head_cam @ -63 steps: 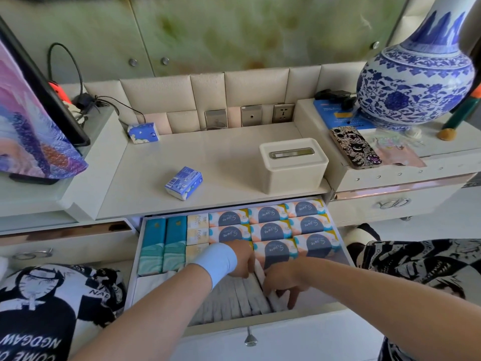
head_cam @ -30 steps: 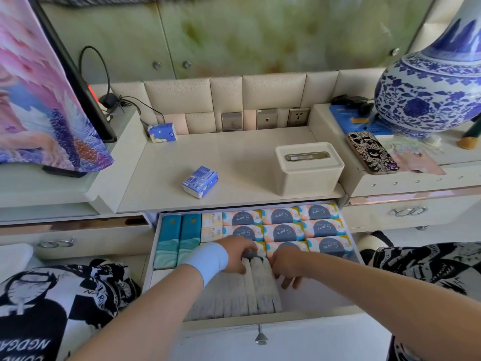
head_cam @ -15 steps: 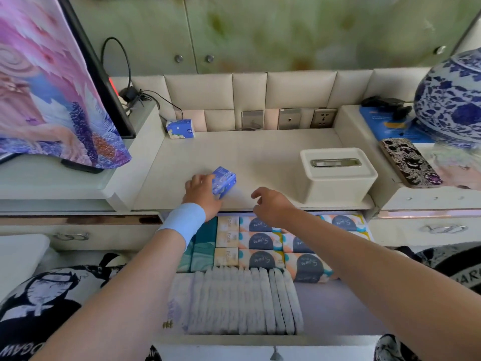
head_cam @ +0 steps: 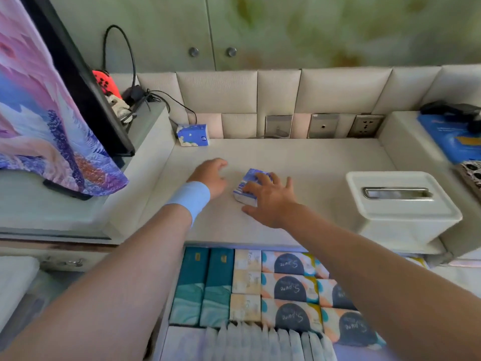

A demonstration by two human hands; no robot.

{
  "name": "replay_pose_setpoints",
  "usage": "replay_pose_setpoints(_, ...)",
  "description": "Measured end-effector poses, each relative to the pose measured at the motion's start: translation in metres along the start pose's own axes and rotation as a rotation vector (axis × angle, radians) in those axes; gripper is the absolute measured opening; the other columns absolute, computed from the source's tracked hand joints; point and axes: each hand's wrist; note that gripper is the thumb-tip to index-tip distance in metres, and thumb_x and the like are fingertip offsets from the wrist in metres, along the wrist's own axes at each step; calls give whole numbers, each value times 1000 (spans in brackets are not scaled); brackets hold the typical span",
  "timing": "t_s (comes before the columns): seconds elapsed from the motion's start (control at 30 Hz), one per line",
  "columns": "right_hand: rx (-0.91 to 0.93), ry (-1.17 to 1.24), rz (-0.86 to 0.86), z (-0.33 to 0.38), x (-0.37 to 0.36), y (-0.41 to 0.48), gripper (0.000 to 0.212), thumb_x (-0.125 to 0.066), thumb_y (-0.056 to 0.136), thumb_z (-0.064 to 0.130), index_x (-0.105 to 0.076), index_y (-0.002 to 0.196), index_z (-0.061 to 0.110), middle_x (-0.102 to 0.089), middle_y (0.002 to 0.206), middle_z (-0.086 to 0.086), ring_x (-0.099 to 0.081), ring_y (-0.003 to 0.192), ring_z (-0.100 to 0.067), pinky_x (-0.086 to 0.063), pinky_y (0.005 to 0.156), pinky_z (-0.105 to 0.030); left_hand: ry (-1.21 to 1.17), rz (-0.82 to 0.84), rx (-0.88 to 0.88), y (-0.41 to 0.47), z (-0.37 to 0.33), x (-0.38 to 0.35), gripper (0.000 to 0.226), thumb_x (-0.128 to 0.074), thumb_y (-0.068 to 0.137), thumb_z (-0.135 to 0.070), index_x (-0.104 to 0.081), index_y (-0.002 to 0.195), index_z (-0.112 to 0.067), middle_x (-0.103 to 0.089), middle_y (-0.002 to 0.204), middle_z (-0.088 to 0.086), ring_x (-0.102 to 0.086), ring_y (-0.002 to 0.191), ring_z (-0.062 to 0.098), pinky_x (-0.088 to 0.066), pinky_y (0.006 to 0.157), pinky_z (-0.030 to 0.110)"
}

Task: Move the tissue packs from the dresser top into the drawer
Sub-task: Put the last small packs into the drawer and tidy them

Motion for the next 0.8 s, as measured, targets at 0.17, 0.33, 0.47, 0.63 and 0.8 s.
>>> replay_pose_setpoints(0.17,8,246,-133,-5,-2,43,30,-60,86,32,-53,114,26,-41,137,1,-34,129,-24,-44,94,-40,158,-203,125,66,26,17,63,-54,89,-12,-32,148,-21,-23,157,4,-18,144,28,-35,108,42)
replay_pose_setpoints(0.33,37,176,-184,-7,-15,69,33,-55,81,29,-48,110,16,-37,133,-1,-32,130,-27,-52,87,-42,197,-198,179,114,41,12,84,-56,88,-9,-8,155,-20,2,164,2,1,150,22,-25,115,41)
replay_pose_setpoints(0.47,32,120,-192,-9,-20,75,40,-51,78,36,-45,113,17,-34,136,0,-26,139,-25,-50,90,-42,362,-209,130,142,43,2,94,-61,83,-12,-1,155,-23,8,164,2,-6,149,24,-22,117,41)
replay_pose_setpoints(0.63,35,154,-237,-12,-24,75,46,-56,75,51,-46,106,19,-38,131,2,-29,136,-25,-49,89,-42,557,-304,160,156,32,11,83,-60,84,-19,-13,153,-18,-30,148,13,-27,136,32,-24,109,40)
replay_pose_setpoints(0.8,27,162,-245,-12,-22,75,50,-58,85,58,-50,110,15,-41,129,-1,-32,131,-24,-48,90,-41,692,-301,161,146,35,2,32,-47,97,-30,-57,123,-15,-45,130,12,-37,124,32,-29,102,37)
Point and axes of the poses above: each hand's wrist, its own y-axis towards the middle knuckle, its own x-axis out of the back of the hand, z = x × y
